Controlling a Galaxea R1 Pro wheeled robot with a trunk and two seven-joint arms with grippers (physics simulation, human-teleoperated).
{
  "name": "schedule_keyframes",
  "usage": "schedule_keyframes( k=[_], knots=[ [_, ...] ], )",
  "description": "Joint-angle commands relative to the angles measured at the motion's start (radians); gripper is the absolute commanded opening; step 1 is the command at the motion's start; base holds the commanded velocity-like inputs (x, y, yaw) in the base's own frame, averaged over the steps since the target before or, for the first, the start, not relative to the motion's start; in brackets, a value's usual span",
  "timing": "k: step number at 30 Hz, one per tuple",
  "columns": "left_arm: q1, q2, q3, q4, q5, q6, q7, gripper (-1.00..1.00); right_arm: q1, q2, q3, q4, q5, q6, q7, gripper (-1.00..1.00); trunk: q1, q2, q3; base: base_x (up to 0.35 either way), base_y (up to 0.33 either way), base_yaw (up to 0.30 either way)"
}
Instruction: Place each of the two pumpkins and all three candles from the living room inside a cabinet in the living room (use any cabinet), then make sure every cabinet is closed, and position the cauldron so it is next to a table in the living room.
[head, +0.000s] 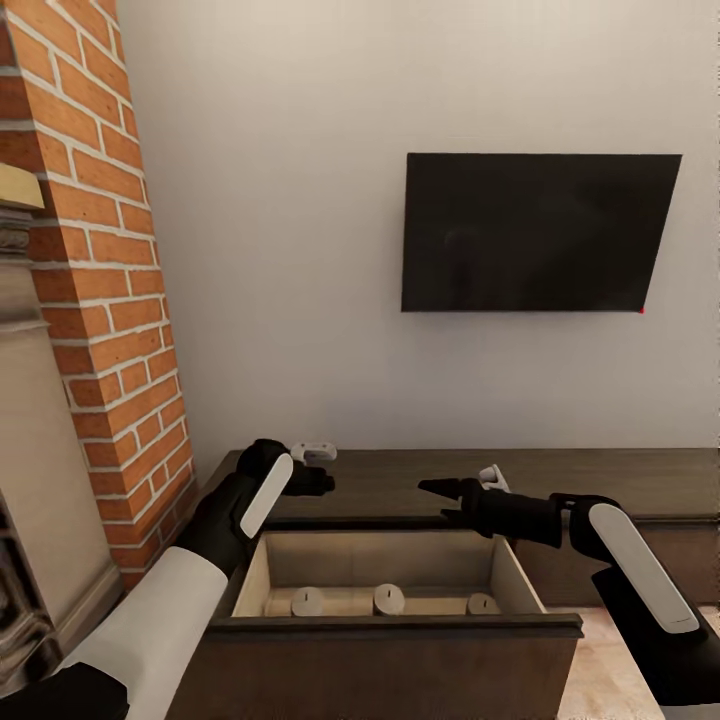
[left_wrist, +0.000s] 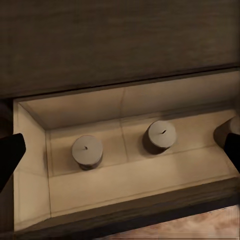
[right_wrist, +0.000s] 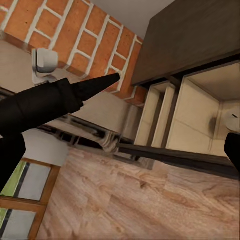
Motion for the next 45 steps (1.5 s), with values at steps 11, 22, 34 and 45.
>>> schedule_keyframes(
  k=[11,22,34,45],
  knots=[
    [-0.001,0.001,0.0,-0.002,0.01,0.002,0.01,1.0,-0.001,0.0,0.002,-0.001,-0.01,0.0,-0.01,1.0,-0.043,0.077,0.033,-0.305,0.0,0.0],
    [-0.001,0.0,0.0,-0.002,0.01,0.002,0.011,1.0,-0.001,0.001,0.002,-0.002,-0.01,0.0,-0.01,1.0,-0.085,0.154,0.068,-0.316,0.0,0.0],
    [-0.001,0.0,0.0,-0.002,0.01,0.002,0.012,1.0,-0.001,0.0,0.002,-0.002,-0.01,0.0,-0.01,1.0,-0.131,0.238,0.105,-0.131,0.0,0.0],
    [-0.001,0.0,0.0,0.0,0.01,0.002,0.012,1.0,-0.001,0.0,0.002,-0.002,-0.01,0.0,-0.01,1.0,-0.173,0.315,0.14,-0.177,0.0,0.0]
  ],
)
